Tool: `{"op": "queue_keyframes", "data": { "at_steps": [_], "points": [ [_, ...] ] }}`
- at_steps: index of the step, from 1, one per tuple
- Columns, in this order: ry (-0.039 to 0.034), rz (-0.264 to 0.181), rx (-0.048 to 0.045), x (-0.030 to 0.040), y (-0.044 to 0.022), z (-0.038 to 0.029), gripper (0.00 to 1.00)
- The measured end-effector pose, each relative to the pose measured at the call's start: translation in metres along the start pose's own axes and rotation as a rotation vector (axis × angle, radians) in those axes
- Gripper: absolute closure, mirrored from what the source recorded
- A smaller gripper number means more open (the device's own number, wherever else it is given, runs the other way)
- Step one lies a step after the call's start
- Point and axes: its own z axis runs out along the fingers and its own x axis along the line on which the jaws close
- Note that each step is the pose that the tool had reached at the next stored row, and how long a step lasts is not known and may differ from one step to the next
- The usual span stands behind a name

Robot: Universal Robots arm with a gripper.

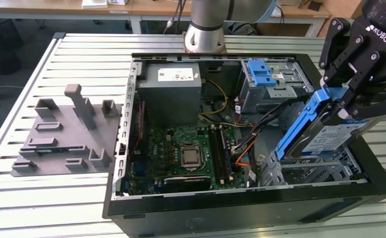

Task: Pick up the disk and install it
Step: 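Insert the disk into the insertion slot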

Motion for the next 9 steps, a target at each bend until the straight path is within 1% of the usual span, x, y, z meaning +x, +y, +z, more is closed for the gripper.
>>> {"op": "queue_keyframes", "data": {
  "at_steps": [3, 9],
  "points": [
    [0.0001, 0.000, 0.0000, 0.0001, -0.0021, 0.0012, 0.64],
    [0.0000, 0.000, 0.0000, 0.0001, -0.0025, 0.0035, 0.64]
  ]
}}
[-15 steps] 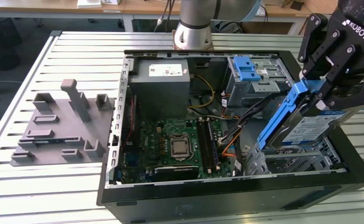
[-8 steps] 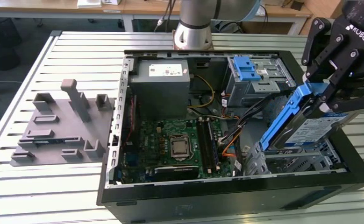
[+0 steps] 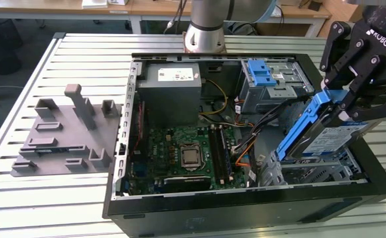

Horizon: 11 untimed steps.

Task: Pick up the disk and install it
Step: 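Insert the disk into the insertion slot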

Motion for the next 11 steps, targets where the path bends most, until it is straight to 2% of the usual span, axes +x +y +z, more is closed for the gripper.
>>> {"op": "queue_keyframes", "data": {
  "at_steps": [11],
  "points": [
    [0.0000, 0.000, 0.0000, 0.0002, -0.0002, 0.0070, 0.64]
  ]
}}
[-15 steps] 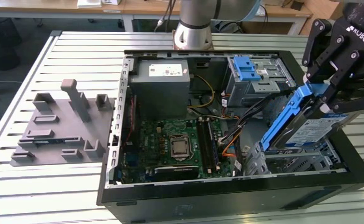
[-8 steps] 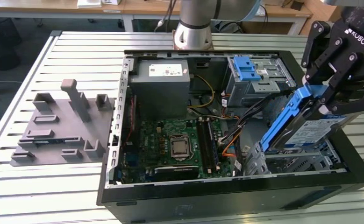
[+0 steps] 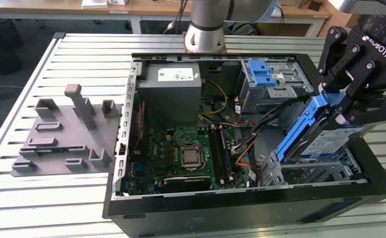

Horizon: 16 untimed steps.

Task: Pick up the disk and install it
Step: 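Insert the disk into the insertion slot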

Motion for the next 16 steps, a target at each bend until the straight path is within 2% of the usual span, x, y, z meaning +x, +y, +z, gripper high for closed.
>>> {"op": "queue_keyframes", "data": {
  "at_steps": [7, 16],
  "points": [
    [0.0000, 0.000, 0.0000, 0.0001, -0.0002, 0.0051, 0.64],
    [-0.0003, 0.000, 0.0000, 0.0001, -0.0002, 0.0065, 0.64]
  ]
}}
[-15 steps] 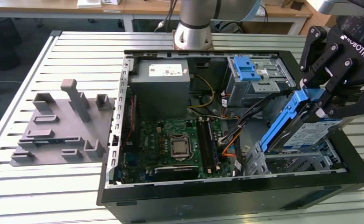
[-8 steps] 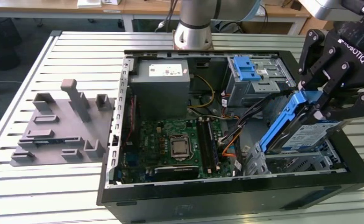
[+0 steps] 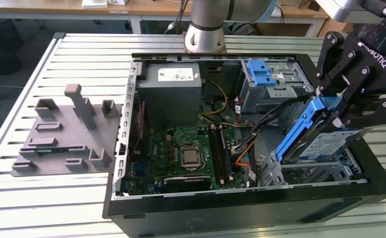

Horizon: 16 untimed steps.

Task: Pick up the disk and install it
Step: 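Insert the disk into the insertion slot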

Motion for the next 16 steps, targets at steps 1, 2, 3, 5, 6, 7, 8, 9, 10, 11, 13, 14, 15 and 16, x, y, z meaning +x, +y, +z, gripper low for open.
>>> {"op": "queue_keyframes", "data": {
  "at_steps": [1, 2, 3, 5, 6, 7, 8, 9, 10, 11, 13, 14, 15, 16],
  "points": [
    [0.0001, 0.000, 0.0000, 0.0001, 0.0000, 0.0010, 0.64],
    [0.0002, 0.000, 0.0000, 0.0001, -0.0001, 0.0022, 0.64],
    [0.0002, 0.000, 0.0000, 0.0001, -0.0001, 0.0035, 0.64],
    [0.0002, 0.000, 0.0000, 0.0002, -0.0002, 0.0063, 0.64],
    [0.0002, 0.000, 0.0000, 0.0002, -0.0002, 0.0077, 0.64],
    [0.0003, 0.000, 0.0000, 0.0002, -0.0003, 0.0090, 0.64],
    [0.0002, 0.000, 0.0000, 0.0002, -0.0003, 0.0101, 0.64],
    [0.0003, 0.000, 0.0000, 0.0003, -0.0003, 0.0111, 0.64],
    [0.0003, 0.000, 0.0000, 0.0003, -0.0004, 0.0120, 0.64],
    [0.0003, 0.000, 0.0000, 0.0003, -0.0004, 0.0128, 0.64],
    [0.0003, 0.000, 0.0000, 0.0004, -0.0004, 0.0143, 0.64],
    [0.0003, 0.000, 0.0000, 0.0003, -0.0005, 0.0149, 0.64],
    [0.0005, 0.000, 0.0001, 0.0004, -0.0005, 0.0152, 0.64],
    [0.0005, 0.000, 0.0001, 0.0004, -0.0005, 0.0151, 0.62]
  ]
}}
